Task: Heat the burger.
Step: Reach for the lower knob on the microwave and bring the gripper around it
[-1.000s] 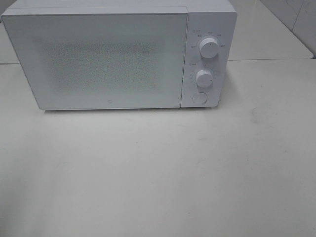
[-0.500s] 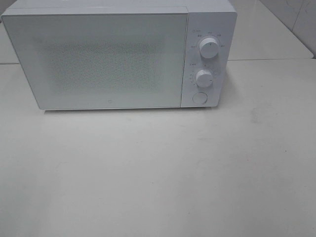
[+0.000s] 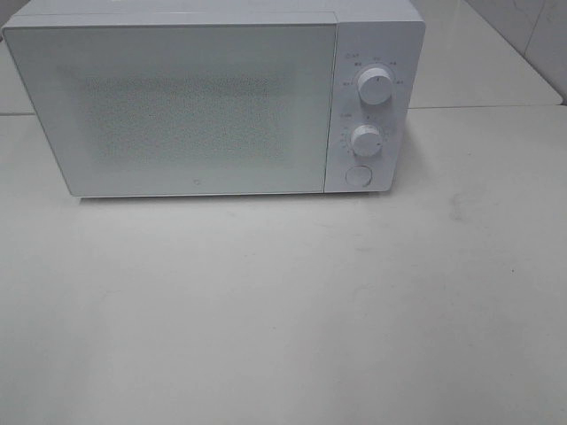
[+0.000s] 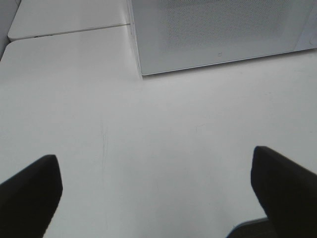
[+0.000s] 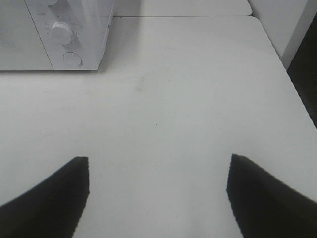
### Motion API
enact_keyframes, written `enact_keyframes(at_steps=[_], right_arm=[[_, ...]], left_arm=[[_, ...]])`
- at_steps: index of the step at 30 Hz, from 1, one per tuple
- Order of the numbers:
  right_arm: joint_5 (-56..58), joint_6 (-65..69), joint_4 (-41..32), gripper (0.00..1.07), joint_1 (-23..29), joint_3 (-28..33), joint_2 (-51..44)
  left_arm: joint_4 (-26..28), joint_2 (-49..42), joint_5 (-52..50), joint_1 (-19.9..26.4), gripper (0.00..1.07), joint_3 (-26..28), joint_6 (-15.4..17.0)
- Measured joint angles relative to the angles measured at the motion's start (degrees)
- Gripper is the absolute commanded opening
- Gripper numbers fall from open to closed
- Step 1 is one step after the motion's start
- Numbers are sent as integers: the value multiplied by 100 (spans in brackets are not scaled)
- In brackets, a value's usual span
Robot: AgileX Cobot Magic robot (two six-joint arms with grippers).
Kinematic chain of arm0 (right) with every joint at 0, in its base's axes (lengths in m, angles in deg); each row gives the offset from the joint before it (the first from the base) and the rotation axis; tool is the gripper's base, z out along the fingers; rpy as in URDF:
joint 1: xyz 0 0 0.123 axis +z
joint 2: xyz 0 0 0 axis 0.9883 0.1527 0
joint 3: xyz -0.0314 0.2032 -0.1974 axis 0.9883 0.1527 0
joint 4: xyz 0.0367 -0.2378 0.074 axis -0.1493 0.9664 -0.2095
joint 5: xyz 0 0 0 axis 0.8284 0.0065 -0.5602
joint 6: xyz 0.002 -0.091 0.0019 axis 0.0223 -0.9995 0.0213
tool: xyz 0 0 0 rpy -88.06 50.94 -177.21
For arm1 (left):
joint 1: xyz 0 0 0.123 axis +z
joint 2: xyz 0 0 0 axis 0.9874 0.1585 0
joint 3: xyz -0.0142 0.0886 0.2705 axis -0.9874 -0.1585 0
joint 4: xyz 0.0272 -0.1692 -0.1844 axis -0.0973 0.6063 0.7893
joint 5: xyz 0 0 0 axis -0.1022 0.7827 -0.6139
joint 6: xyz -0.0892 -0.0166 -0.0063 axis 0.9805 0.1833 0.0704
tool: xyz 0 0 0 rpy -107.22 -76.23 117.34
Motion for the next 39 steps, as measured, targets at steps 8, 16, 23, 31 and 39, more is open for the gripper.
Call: enact_keyframes(at_steps=[8, 16, 23, 31, 39], right_arm=[[0, 0, 0, 75, 0, 0, 0], [0, 0, 0, 75, 0, 0, 0], [0, 0, 0, 75, 0, 0, 0], [0, 0, 0, 75, 0, 0, 0], [0, 0, 0, 75, 0, 0, 0]], left_arm=[[-6, 0, 0, 0, 96, 0, 0], [-6, 0, 0, 0, 96, 0, 0], [-6, 0, 0, 0, 96, 0, 0], [-6, 0, 0, 0, 96, 0, 0], [-6, 0, 0, 0, 96, 0, 0]])
